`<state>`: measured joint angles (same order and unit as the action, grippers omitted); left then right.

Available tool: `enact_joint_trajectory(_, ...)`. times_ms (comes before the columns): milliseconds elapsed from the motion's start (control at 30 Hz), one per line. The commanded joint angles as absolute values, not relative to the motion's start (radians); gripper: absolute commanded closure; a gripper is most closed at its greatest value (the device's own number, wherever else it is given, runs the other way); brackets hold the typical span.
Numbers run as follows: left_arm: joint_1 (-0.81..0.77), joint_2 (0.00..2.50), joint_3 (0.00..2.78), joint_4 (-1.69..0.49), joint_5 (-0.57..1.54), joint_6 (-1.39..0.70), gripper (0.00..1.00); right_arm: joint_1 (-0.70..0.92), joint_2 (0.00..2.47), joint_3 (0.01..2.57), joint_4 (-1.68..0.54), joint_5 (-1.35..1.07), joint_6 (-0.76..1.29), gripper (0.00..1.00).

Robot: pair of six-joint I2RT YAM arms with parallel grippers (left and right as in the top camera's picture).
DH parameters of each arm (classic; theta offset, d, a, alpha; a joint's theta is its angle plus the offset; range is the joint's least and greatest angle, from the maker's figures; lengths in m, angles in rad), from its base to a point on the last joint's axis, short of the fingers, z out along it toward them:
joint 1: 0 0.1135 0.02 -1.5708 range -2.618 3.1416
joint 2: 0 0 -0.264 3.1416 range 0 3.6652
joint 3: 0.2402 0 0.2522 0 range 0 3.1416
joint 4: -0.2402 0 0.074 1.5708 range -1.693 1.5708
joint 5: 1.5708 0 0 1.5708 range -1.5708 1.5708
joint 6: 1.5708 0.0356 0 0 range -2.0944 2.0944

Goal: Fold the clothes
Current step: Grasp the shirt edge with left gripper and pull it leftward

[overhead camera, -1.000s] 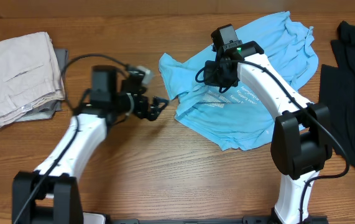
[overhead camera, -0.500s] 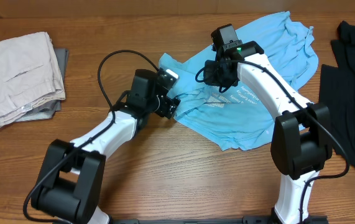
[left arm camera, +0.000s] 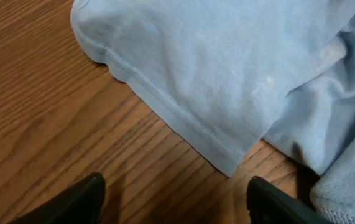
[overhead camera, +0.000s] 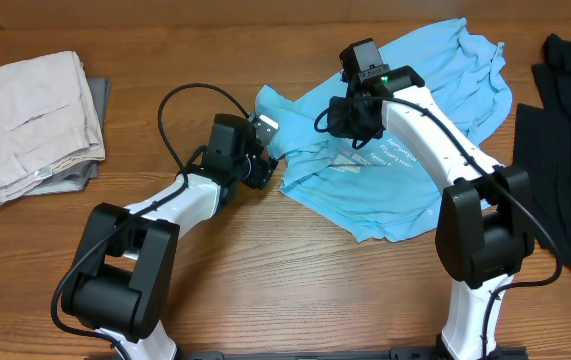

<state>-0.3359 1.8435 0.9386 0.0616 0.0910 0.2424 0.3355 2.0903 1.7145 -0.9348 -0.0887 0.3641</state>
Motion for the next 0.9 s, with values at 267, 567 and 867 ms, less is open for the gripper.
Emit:
enact_joint_trajectory(267,-0.343,1.904,0.96,0.109,0.155,0.263,0.27,0.337,2.08,1.717,-0.929,-0.079,0.36,0.76)
enact_joint_trajectory(567,-0.363,1.909,0.96,0.158,0.156,0.267,0.37,0.329,2.08,1.717,-0.929,-0.038,0.36,0.75)
enact_joint_trajectory(867,-0.389,1.909,0.96,0.162,0.145,0.27,0.34,0.329,2.08,1.717,-0.929,-0.038,0.36,0.71)
